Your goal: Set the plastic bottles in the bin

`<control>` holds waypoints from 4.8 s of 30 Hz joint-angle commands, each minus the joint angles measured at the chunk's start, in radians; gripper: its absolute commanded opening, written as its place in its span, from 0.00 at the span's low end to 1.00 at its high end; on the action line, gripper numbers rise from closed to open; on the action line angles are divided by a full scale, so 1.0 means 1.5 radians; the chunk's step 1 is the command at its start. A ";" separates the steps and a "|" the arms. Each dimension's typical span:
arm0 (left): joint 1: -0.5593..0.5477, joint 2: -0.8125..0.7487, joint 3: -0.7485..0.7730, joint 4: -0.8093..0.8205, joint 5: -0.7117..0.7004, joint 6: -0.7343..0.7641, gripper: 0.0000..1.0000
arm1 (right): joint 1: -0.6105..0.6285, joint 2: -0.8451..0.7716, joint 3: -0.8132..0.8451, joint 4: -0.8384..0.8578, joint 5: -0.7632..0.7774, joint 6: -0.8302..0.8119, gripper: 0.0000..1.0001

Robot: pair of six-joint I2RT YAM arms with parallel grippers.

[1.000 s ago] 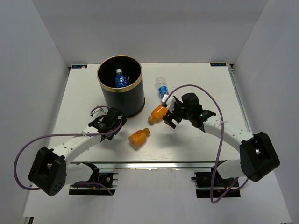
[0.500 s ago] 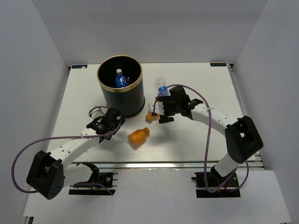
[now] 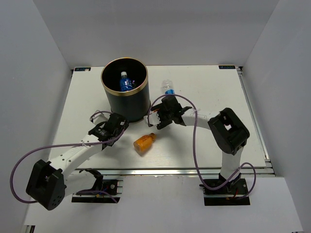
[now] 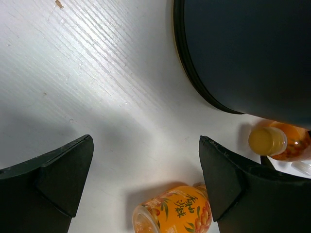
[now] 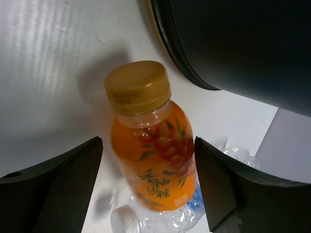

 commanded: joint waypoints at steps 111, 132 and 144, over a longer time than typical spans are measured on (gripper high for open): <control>0.040 0.229 0.597 0.135 -0.003 0.541 0.77 | -0.003 -0.705 -0.198 0.193 0.433 0.833 0.89; 0.073 -0.089 0.367 0.099 -0.032 0.480 0.98 | -0.177 -0.314 0.023 0.045 0.110 0.909 0.89; 0.071 -0.283 0.182 -0.070 -0.325 0.266 0.98 | -0.182 0.160 0.405 -0.152 0.147 0.988 0.89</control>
